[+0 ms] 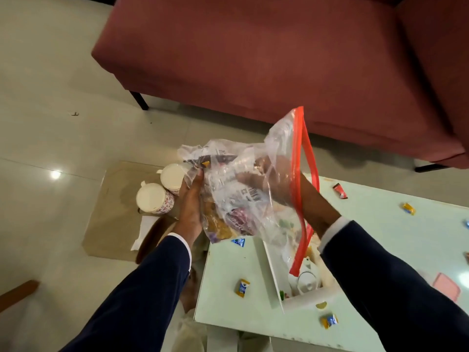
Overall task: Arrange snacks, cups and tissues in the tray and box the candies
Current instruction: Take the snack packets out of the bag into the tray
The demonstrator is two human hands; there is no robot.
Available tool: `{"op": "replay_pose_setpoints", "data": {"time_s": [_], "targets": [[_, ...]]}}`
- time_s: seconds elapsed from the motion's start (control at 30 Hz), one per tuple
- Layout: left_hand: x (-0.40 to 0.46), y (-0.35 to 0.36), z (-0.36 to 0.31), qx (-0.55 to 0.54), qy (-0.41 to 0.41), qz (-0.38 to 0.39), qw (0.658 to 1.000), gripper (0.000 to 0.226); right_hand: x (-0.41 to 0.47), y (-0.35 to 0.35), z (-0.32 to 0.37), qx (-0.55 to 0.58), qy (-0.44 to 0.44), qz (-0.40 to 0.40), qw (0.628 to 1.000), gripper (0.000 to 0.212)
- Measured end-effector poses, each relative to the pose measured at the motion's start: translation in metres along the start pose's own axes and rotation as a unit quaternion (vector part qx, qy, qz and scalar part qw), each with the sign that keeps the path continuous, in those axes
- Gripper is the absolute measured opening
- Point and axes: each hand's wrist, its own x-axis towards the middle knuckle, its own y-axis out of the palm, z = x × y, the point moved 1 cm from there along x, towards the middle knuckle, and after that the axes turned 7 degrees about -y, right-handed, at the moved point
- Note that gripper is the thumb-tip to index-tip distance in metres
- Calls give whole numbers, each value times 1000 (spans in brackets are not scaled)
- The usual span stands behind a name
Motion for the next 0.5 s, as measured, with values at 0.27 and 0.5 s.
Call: {"op": "replay_pose_setpoints", "data": {"time_s": [0.27,0.5], "targets": [[9,-17,-10,-52,-52,-117,990,22,-47,-63,-3,143,-67,-115,981,28],[14,-34,-21,-89,-18,-160,983,34,-63,-98,-108,457,-27,-246,854,41]]}}
